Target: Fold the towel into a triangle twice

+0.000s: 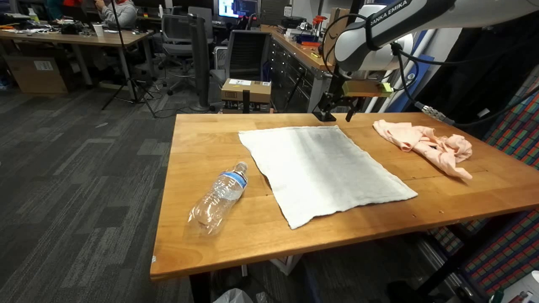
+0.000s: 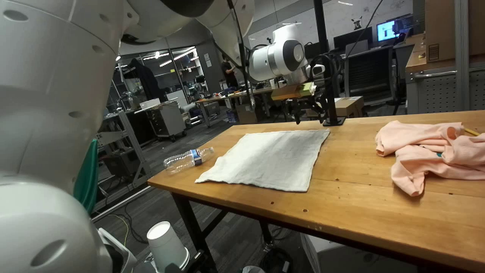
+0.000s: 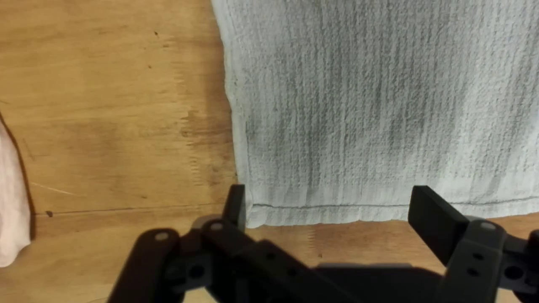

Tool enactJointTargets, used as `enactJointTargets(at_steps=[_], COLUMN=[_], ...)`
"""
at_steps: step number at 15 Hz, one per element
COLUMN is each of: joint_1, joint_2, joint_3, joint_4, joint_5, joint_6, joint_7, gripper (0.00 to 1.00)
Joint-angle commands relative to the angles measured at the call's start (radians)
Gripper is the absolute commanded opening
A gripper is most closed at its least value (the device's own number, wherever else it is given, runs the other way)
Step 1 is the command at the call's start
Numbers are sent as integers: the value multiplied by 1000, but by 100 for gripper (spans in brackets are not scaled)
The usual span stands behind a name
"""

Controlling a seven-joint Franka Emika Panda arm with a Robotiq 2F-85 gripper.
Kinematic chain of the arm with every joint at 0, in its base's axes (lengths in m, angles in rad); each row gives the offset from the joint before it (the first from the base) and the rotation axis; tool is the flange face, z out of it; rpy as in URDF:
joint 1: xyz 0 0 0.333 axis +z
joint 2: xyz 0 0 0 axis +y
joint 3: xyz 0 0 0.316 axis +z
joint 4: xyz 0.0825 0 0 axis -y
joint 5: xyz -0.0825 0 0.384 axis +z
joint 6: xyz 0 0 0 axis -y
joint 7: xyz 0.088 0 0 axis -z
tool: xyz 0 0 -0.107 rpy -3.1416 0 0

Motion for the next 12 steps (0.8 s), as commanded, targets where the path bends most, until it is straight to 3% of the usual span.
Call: enactJointTargets(at_steps=[1,7,12], joint_1=[8,6,4], joint_2=[65,127,107], joint_3=[4,15,16], joint_4=[97,146,105], joint_5=[34,63,67], joint_6=[-58,-122,-129], joint_7=[-42,-70,-79], gripper=[100,100,100])
